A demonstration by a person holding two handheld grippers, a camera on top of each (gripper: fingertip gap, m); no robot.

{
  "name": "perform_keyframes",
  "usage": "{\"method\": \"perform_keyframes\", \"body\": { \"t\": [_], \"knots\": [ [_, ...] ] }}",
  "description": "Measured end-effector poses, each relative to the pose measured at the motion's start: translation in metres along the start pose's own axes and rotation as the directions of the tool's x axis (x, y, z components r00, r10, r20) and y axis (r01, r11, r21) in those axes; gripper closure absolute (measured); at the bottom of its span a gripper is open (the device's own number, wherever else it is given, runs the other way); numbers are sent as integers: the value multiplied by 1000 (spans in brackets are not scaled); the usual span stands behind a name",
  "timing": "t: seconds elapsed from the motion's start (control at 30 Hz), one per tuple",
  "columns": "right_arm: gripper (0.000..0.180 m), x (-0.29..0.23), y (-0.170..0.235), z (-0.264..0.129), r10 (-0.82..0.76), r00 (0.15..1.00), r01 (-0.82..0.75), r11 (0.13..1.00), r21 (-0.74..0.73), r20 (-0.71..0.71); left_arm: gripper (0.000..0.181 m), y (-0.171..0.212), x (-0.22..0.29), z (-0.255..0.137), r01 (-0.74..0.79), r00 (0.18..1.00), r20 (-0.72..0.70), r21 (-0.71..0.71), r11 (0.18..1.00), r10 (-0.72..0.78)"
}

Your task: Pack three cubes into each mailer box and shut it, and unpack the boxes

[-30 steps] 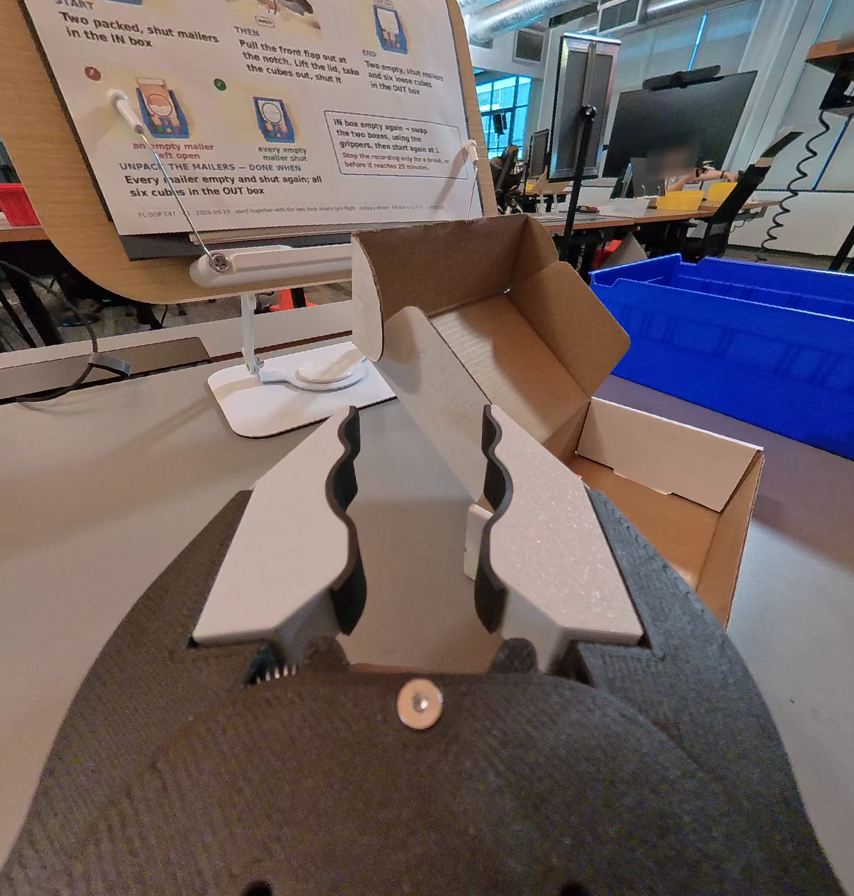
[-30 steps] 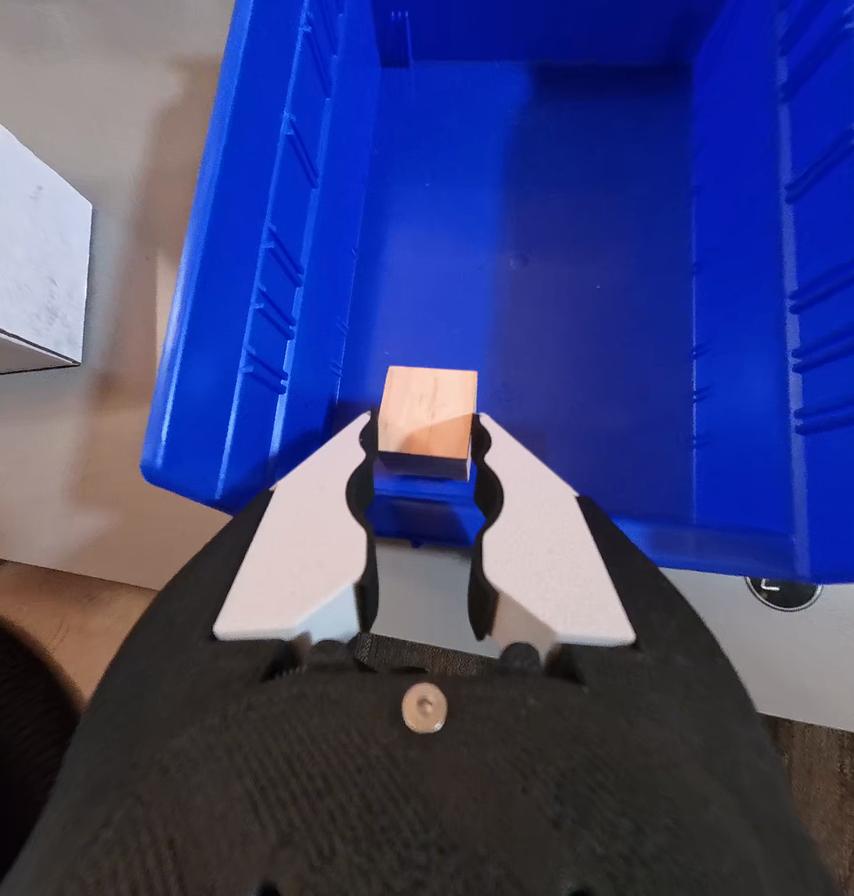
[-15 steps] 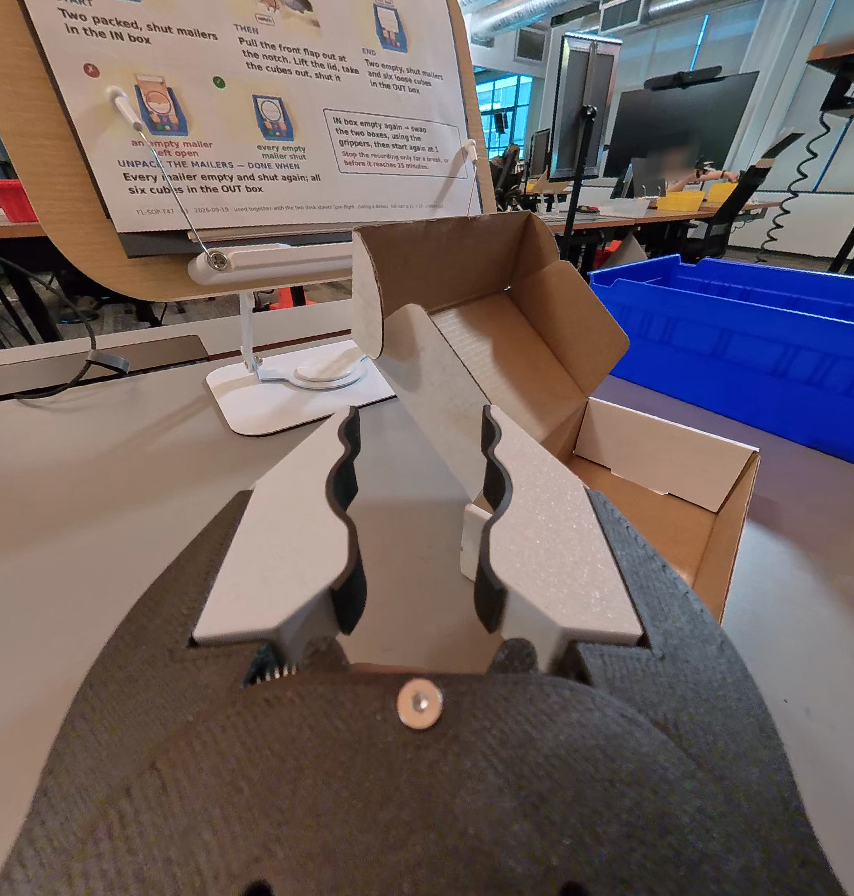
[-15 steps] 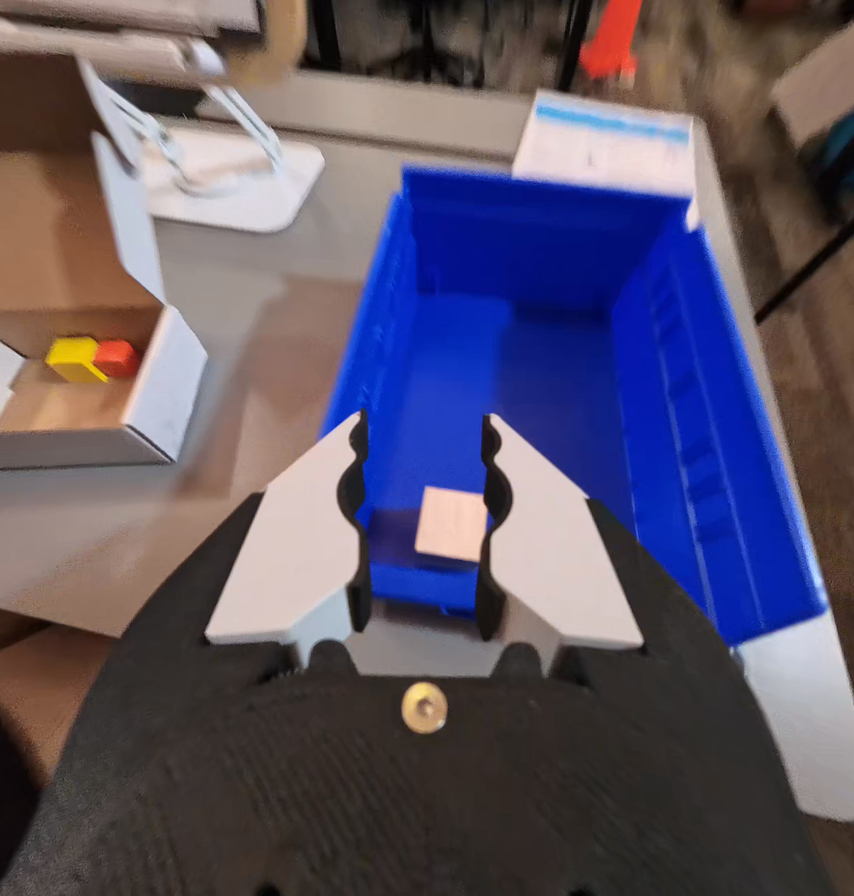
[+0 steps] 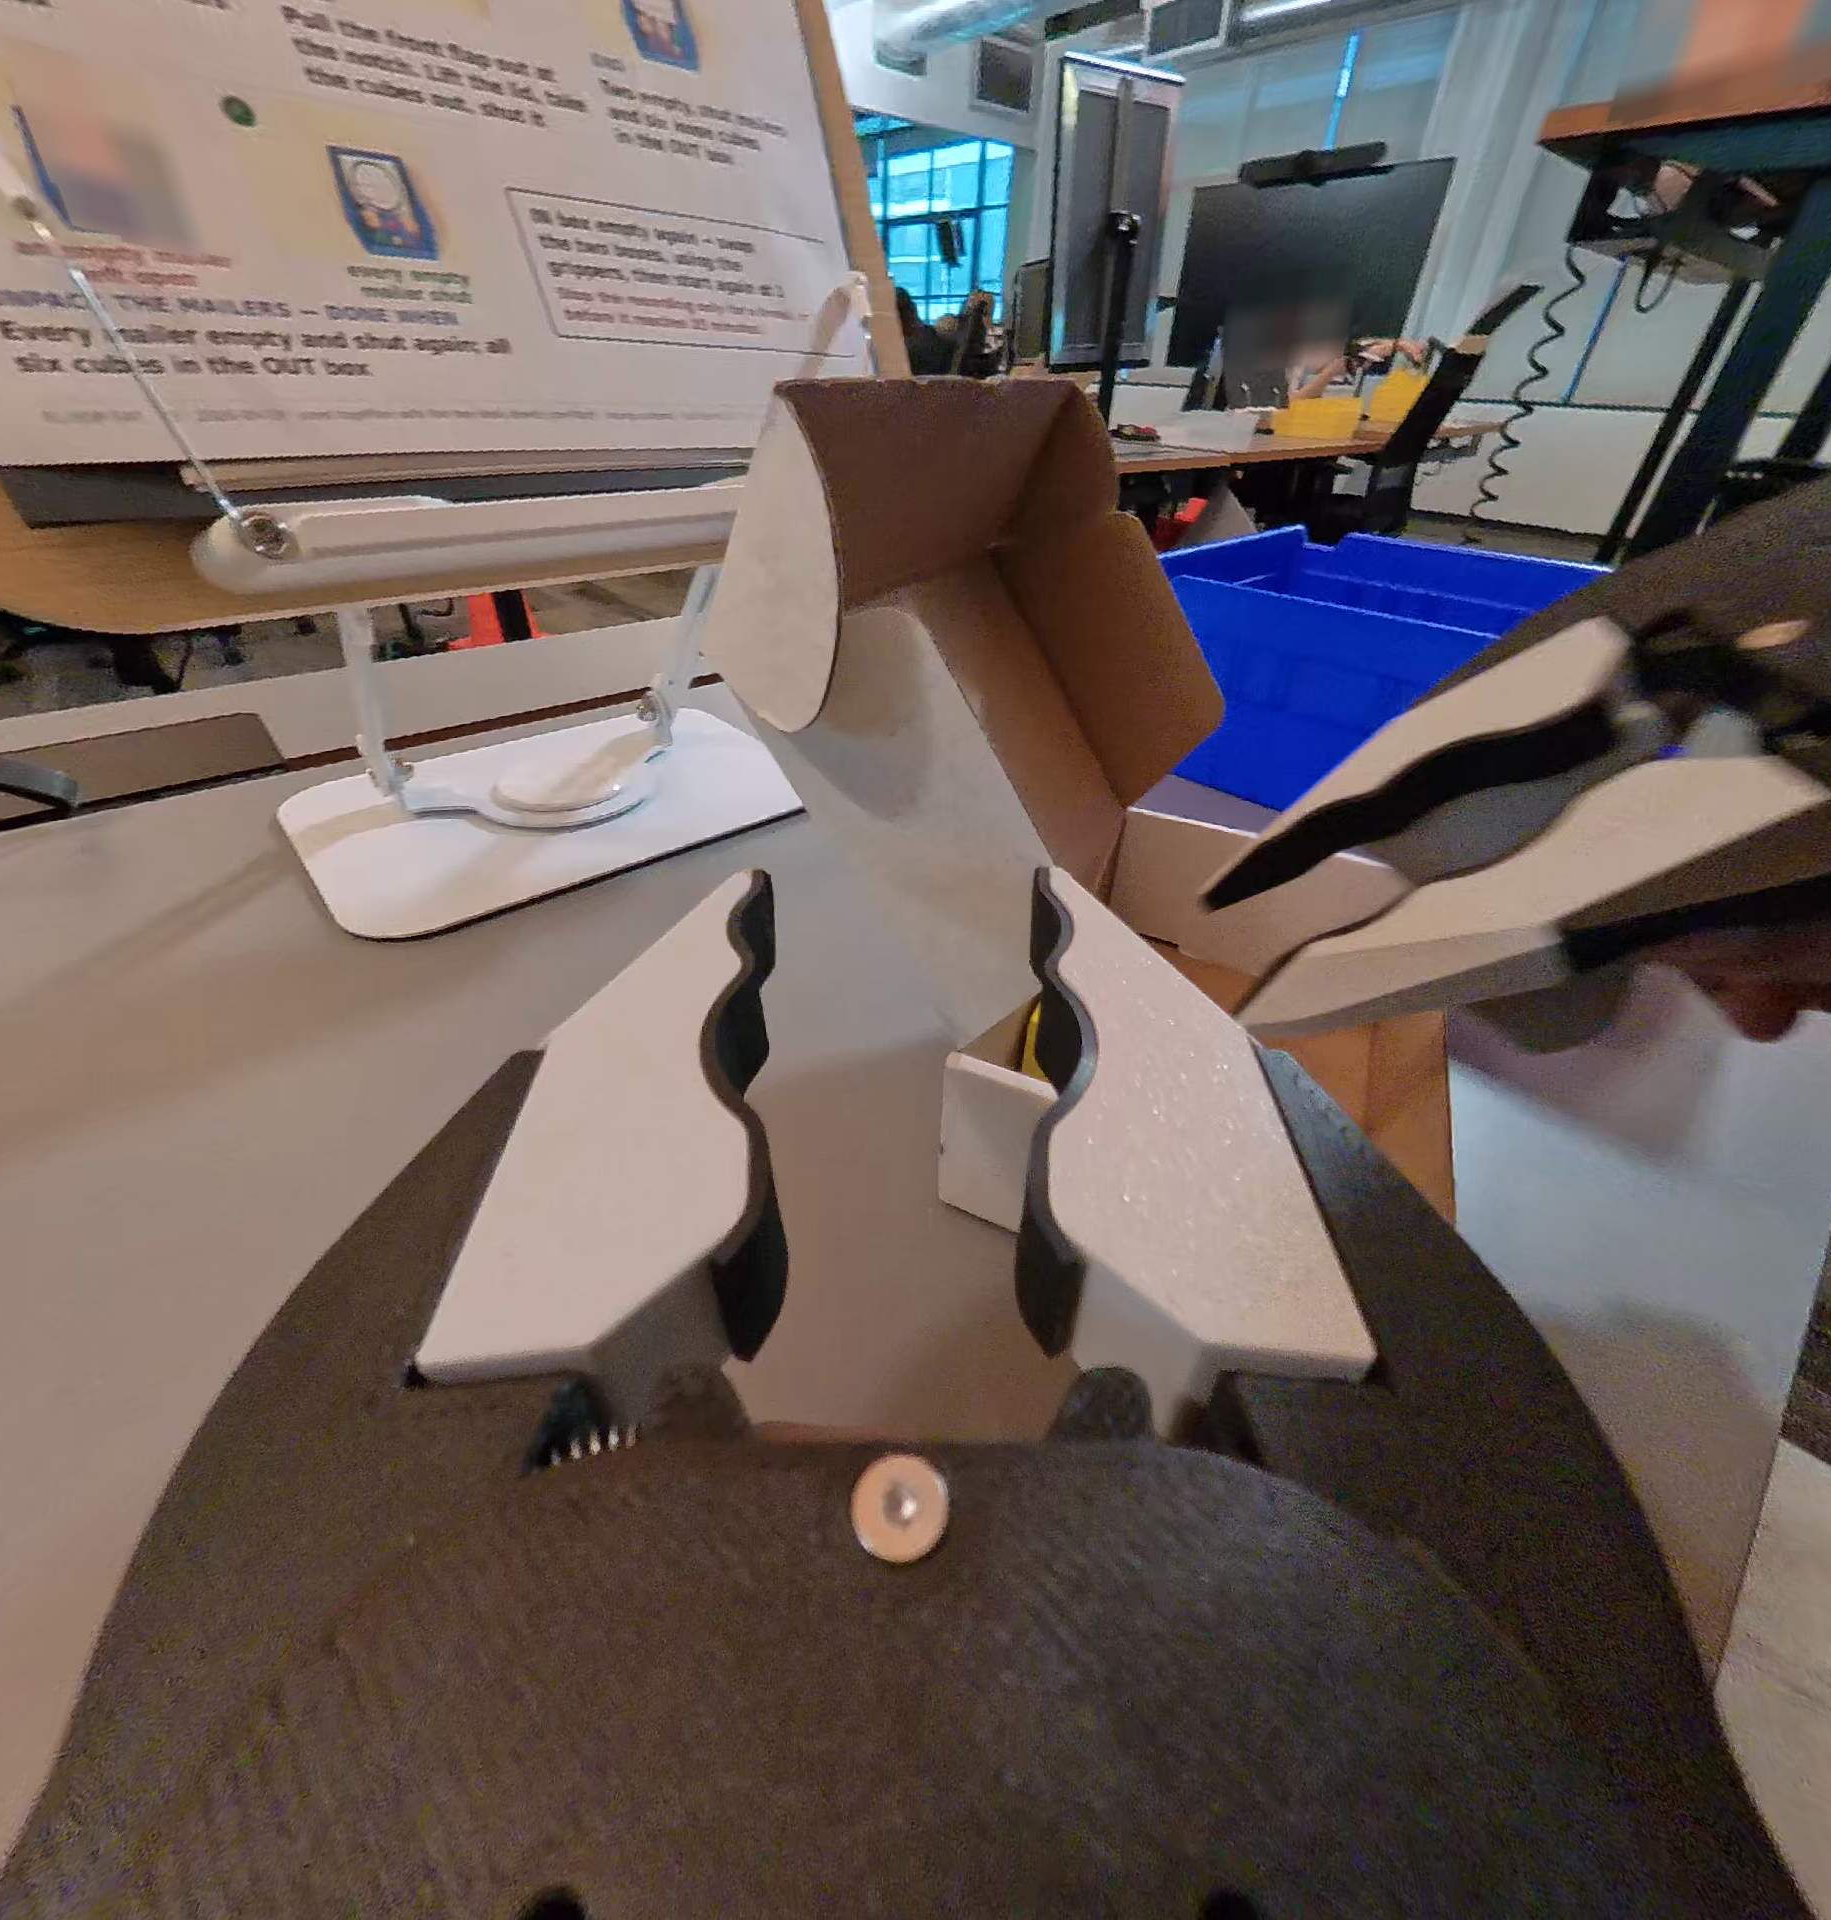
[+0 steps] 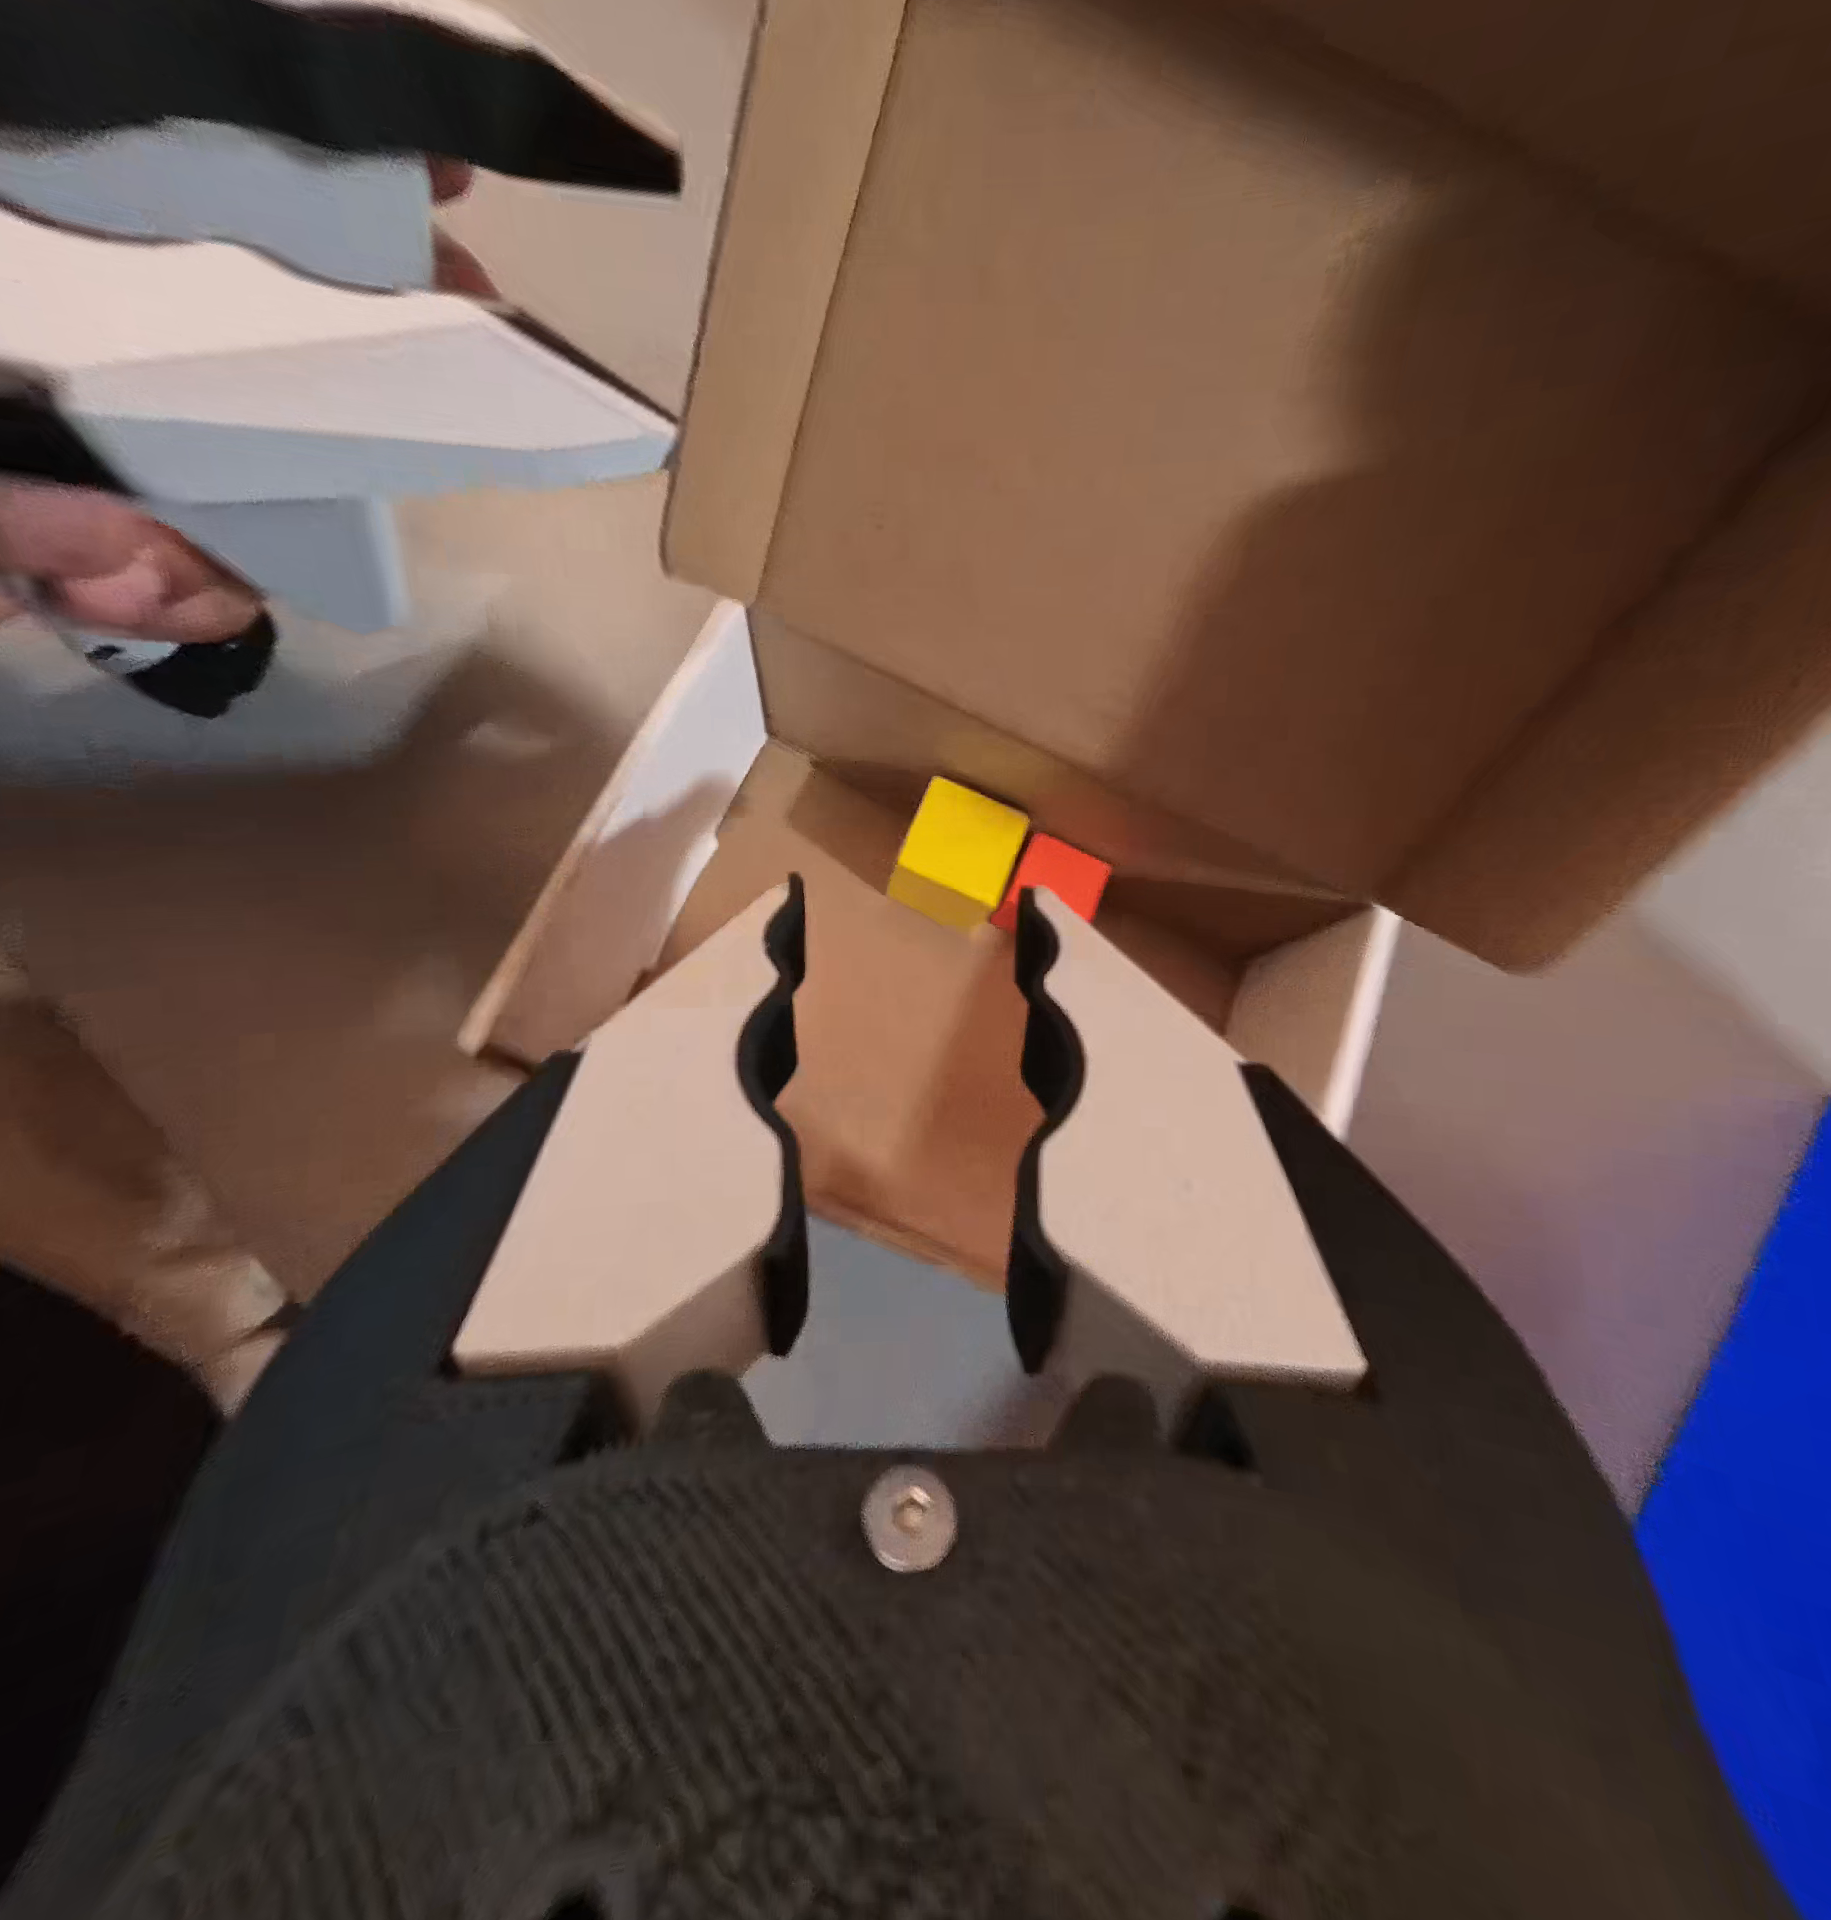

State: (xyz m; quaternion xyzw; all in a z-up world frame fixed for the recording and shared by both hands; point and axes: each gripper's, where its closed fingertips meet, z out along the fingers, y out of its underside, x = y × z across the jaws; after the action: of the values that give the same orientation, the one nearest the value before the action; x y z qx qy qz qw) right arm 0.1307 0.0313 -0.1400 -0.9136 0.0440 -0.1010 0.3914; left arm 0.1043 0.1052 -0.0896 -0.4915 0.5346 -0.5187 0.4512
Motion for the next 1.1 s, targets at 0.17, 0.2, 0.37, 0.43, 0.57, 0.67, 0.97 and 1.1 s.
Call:
{"method": "perform_keyframes", "body": {
  "t": [0.17,0.2,0.37,0.43,0.57,0.67,0.97,1.1],
  "knots": [
    [141,4,-5,21,80,996,-78,996,-49,40,131,-1,9,-2,-45,998,-31,4,999,45],
    [142,3,-4,23,101,993,-97,993,-65,54,131,-1,10,-2,-48,998,-34,6,999,48],
    [146,13,-17,15,108,993,-106,993,-49,39,131,0,11,-1,-40,998,-49,4,999,40],
    [152,18,-27,12,111,993,-111,994,-22,40,131,0,11,-1,-35,998,-50,4,999,36],
    [149,21,-21,25,96,995,-93,992,-85,33,131,0,12,0,-32,998,-52,2,1000,32],
    [143,17,-4,38,88,996,-81,984,-158,34,131,0,13,0,-40,998,-52,7,999,41],
    [153,16,-13,25,118,987,-109,991,-83,105,130,0,14,0,-40,997,-62,6,999,40],
    [153,59,-38,-32,136,991,-135,989,64,0,130,0,11,0,-38,998,-59,6,999,38]
  ]
}}
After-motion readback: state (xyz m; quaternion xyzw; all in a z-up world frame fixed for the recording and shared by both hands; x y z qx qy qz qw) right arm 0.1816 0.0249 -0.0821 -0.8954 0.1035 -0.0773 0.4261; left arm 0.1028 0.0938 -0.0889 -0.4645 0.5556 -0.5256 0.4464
